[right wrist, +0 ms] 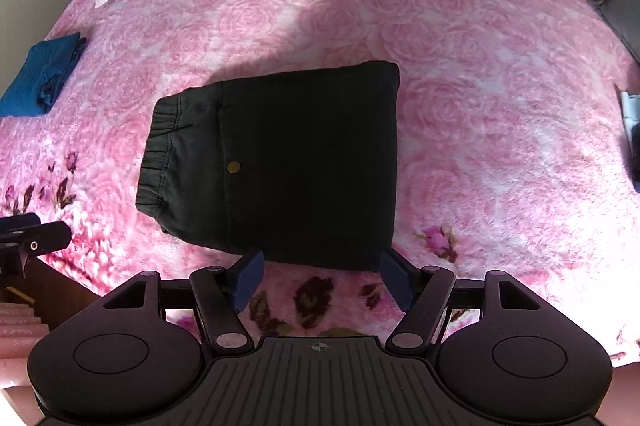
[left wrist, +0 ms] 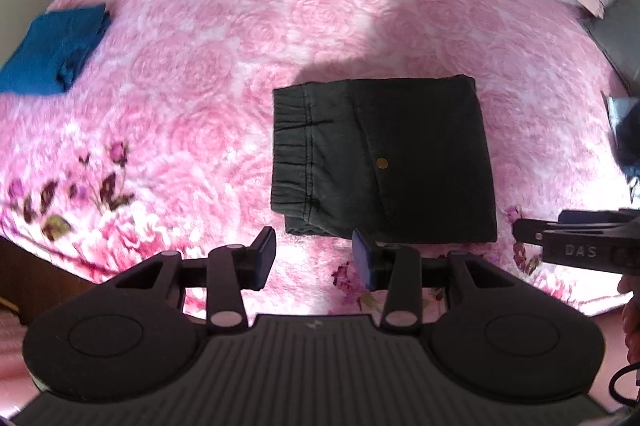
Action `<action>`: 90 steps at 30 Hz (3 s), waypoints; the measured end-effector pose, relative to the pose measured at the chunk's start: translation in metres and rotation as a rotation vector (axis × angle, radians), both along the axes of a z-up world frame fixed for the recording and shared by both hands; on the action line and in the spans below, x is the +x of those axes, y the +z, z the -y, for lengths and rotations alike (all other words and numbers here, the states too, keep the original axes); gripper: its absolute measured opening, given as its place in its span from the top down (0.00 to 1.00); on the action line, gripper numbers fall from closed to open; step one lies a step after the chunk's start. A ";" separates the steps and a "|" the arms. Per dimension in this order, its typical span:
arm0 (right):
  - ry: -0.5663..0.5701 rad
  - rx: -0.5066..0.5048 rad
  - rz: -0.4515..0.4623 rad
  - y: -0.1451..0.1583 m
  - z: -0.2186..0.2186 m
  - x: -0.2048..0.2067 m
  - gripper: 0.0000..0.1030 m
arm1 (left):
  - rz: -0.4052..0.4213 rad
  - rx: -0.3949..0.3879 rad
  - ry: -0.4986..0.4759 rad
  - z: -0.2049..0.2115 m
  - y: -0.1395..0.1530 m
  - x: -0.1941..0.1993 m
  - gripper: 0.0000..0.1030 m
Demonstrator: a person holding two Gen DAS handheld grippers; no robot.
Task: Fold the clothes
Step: 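Grasp the folded dark grey trousers with both grippers at opposite sides, then lift the trousers with both grippers and carry them over the teal-blue garment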
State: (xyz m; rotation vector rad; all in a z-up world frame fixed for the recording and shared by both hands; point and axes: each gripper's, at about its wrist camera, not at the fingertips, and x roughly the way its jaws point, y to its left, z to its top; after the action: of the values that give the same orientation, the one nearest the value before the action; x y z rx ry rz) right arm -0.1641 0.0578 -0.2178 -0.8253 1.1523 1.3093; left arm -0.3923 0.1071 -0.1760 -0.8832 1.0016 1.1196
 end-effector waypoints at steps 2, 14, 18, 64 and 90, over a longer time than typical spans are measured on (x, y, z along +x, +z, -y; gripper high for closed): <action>-0.025 0.024 -0.037 -0.003 0.001 0.011 0.34 | 0.048 -0.003 0.047 -0.005 -0.008 -0.017 0.63; -0.377 0.037 -0.358 -0.082 -0.003 0.114 0.34 | 0.478 -0.112 0.229 -0.067 -0.134 -0.095 0.52; -0.423 0.047 -0.414 -0.116 -0.013 0.134 0.29 | 0.609 -0.165 0.251 -0.090 -0.184 -0.100 0.51; -0.288 0.200 -0.802 -0.112 -0.076 0.113 0.82 | 0.887 -0.097 0.247 -0.109 -0.142 -0.130 0.66; -0.343 0.315 -0.910 -0.050 -0.286 -0.380 0.82 | 0.839 0.043 0.182 -0.335 -0.060 -0.595 0.66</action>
State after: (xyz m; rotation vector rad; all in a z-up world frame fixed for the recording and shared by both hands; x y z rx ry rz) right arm -0.5437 0.3442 -0.2677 0.2562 1.6234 1.5483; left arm -0.9876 0.4418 -0.2363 -1.2731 0.2056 0.7826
